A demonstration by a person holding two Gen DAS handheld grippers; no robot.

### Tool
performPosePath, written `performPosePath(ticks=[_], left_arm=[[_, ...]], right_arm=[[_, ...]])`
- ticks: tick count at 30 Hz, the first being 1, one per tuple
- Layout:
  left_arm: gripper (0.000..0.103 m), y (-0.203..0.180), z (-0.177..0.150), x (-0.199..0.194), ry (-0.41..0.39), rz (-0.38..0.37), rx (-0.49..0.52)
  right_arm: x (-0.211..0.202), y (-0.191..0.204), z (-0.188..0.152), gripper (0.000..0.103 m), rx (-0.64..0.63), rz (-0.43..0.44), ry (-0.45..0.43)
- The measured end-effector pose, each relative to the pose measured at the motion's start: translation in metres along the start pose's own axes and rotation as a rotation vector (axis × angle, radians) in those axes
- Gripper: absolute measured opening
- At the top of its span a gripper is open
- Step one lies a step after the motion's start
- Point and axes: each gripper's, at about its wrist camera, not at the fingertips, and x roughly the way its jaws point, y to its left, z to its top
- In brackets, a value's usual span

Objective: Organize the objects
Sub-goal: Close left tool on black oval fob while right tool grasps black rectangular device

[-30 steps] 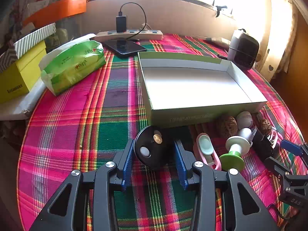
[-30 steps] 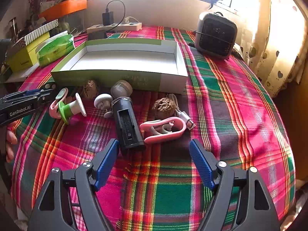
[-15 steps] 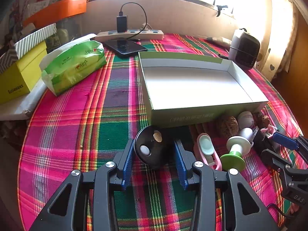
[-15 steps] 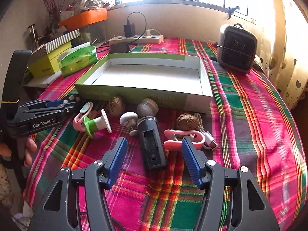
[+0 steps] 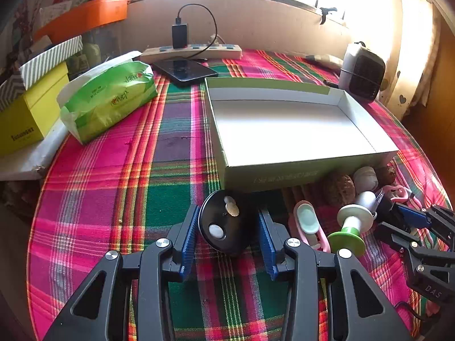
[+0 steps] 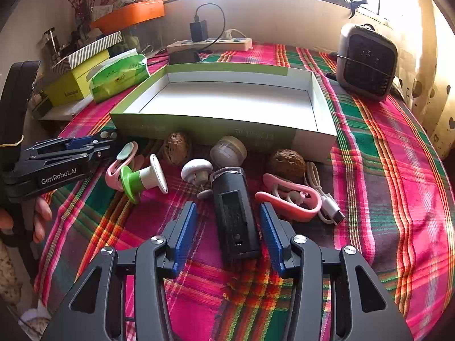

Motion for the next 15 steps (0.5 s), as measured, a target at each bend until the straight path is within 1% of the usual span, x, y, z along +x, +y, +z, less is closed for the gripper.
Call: performPosePath(ticks=[1, 4, 15], left_arm=[[0.038, 0.0009, 0.0003, 0.0, 0.001, -0.002, 0.0], [0.037, 0.003, 0.0009, 0.0, -0.001, -0.013, -0.014], [0.027, 0.0094, 0.0013, -0.0052, -0.006, -0.02, -0.043]], right_arm=[[-0.0001, -0.0005, 0.0, 0.038, 0.001, -0.006, -0.001], [-0.0007, -0.006, 0.0004, 0.032, 0.022, -0.004, -0.002], [-0.0016, -0.0072, 0.0009, 0.029, 0.031, 0.0, -0.007]])
